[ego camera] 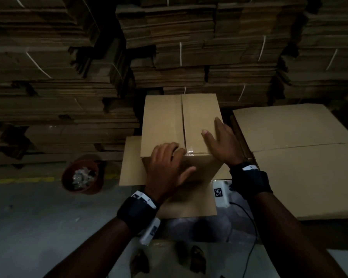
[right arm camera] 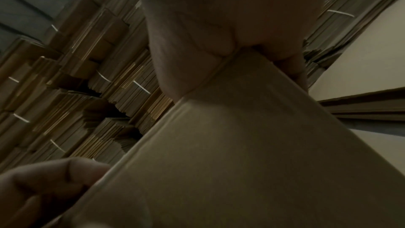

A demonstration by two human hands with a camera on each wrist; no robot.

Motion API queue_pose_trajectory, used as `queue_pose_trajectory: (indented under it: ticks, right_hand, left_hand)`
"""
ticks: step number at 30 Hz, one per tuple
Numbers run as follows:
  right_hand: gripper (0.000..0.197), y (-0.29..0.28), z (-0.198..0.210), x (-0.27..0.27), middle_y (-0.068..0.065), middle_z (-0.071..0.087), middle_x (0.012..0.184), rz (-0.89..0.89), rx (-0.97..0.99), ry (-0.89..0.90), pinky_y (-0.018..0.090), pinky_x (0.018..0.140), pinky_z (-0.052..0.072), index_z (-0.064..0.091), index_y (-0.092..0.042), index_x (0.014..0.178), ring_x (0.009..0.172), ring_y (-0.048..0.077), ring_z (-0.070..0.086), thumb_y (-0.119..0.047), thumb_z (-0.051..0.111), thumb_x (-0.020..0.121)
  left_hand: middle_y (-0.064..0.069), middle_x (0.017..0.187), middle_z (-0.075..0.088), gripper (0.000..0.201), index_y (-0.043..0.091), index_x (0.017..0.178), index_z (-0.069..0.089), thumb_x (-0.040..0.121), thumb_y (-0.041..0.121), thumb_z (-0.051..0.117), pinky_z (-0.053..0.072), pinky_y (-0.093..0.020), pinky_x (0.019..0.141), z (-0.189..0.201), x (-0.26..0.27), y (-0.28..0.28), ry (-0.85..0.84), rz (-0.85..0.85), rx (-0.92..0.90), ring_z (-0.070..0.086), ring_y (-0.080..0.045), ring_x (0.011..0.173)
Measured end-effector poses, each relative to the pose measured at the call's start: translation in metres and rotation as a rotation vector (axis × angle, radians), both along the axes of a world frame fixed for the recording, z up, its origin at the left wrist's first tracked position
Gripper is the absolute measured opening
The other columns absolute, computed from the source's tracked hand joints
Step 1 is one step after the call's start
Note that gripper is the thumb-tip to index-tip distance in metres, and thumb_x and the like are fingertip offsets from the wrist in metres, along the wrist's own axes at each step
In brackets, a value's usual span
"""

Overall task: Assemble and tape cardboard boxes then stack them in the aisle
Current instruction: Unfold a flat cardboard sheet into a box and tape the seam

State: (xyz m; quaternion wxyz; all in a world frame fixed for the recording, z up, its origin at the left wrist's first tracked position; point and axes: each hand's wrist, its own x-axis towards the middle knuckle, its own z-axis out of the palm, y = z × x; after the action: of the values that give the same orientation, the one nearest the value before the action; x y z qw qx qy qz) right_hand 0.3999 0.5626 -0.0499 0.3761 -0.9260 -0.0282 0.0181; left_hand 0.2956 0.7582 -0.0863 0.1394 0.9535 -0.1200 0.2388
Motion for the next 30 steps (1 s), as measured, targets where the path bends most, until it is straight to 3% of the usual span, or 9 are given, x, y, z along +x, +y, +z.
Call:
queue_pose_trajectory:
  ticks: [3, 6, 12, 18, 21, 23, 27, 28, 30]
  right_hand:
    - [0.079, 0.001, -0.002, 0.0, 0.01, 0.029, 0.164, -0.013, -0.001, -0.011, 0.051, 0.114, 0.037, 0.021, -0.031, 0.161, 0.147, 0.03, 0.034, -0.068, 0.047, 0.096]
    - [0.078, 0.003, -0.003, 0.0, 0.01, 0.029, 0.163, -0.027, -0.022, -0.009, 0.049, 0.114, 0.036, 0.022, -0.032, 0.161, 0.146, 0.031, 0.035, -0.066, 0.048, 0.096]
    - [0.076, 0.003, -0.001, 0.001, 0.013, 0.027, 0.163, -0.026, -0.04, -0.001, 0.048, 0.113, 0.036, 0.022, -0.031, 0.161, 0.146, 0.033, 0.034, -0.063, 0.049, 0.098]
    - [0.075, 0.004, 0.003, -0.001, 0.014, 0.026, 0.164, -0.028, -0.051, 0.007, 0.046, 0.111, 0.036, 0.02, -0.032, 0.161, 0.146, 0.035, 0.035, -0.062, 0.048, 0.099]
    - [0.075, 0.004, 0.003, -0.002, 0.013, 0.026, 0.164, -0.03, -0.05, 0.007, 0.047, 0.112, 0.037, 0.02, -0.032, 0.16, 0.145, 0.035, 0.036, -0.063, 0.048, 0.098]
    - [0.076, 0.004, 0.001, -0.001, 0.013, 0.025, 0.164, -0.028, -0.039, 0.008, 0.049, 0.113, 0.037, 0.02, -0.034, 0.16, 0.145, 0.035, 0.035, -0.065, 0.048, 0.097]
    - [0.078, 0.003, 0.0, 0.001, 0.014, 0.024, 0.164, -0.013, -0.038, 0.021, 0.05, 0.113, 0.039, 0.018, -0.034, 0.16, 0.145, 0.035, 0.037, -0.067, 0.047, 0.097]
    - [0.078, 0.002, 0.0, 0.001, 0.013, 0.024, 0.164, -0.009, -0.036, 0.02, 0.05, 0.113, 0.039, 0.018, -0.034, 0.161, 0.144, 0.035, 0.037, -0.067, 0.047, 0.097]
    - [0.078, 0.002, 0.001, 0.0, 0.013, 0.024, 0.164, -0.01, -0.031, 0.019, 0.05, 0.112, 0.04, 0.018, -0.034, 0.161, 0.144, 0.035, 0.038, -0.067, 0.047, 0.097]
  left_hand:
    - [-0.014, 0.129, 0.054, 0.073, 0.014, 0.121, 0.052, 0.078, 0.073, 0.065, 0.037, -0.052, 0.104, -0.017, 0.003, -0.008, -0.042, 0.087, 0.074, 0.05, -0.035, 0.118]
    - [-0.012, 0.131, 0.046, 0.074, 0.018, 0.124, 0.047, 0.07, 0.059, 0.077, 0.033, -0.05, 0.104, -0.03, 0.011, -0.012, -0.092, 0.16, 0.145, 0.045, -0.035, 0.12]
    - [-0.009, 0.117, 0.063, 0.033, 0.018, 0.113, 0.062, 0.095, 0.046, 0.064, 0.04, -0.046, 0.091, -0.024, 0.013, -0.005, -0.263, 0.1, 0.048, 0.056, -0.032, 0.108]
    - [-0.006, 0.113, 0.07, 0.024, 0.015, 0.116, 0.067, 0.1, 0.027, 0.054, 0.046, -0.045, 0.091, -0.006, 0.004, 0.004, -0.191, -0.011, -0.138, 0.064, -0.028, 0.103]
    - [0.003, 0.079, 0.064, 0.027, 0.018, 0.107, 0.061, 0.107, 0.034, 0.039, 0.053, -0.039, 0.064, 0.031, 0.01, 0.006, -0.096, 0.051, -0.416, 0.06, -0.017, 0.066]
    - [0.003, 0.075, 0.062, 0.034, 0.02, 0.113, 0.054, 0.109, 0.043, 0.029, 0.053, -0.038, 0.051, 0.057, 0.02, 0.007, 0.044, 0.079, -0.648, 0.059, -0.014, 0.057]
    - [-0.008, 0.1, 0.068, 0.034, 0.026, 0.125, 0.052, 0.105, 0.05, 0.038, 0.053, -0.035, 0.067, 0.079, 0.053, 0.014, 0.466, -0.032, -1.279, 0.063, -0.023, 0.078]
    - [-0.009, 0.112, 0.064, 0.04, 0.023, 0.134, 0.049, 0.104, 0.049, 0.044, 0.052, -0.035, 0.073, 0.08, 0.063, 0.017, 0.514, -0.063, -1.322, 0.062, -0.025, 0.088]
    - [-0.005, 0.132, 0.055, 0.063, 0.019, 0.152, 0.033, 0.099, 0.042, 0.058, 0.054, -0.036, 0.086, 0.078, 0.084, 0.023, 0.515, -0.048, -1.098, 0.061, -0.021, 0.106]
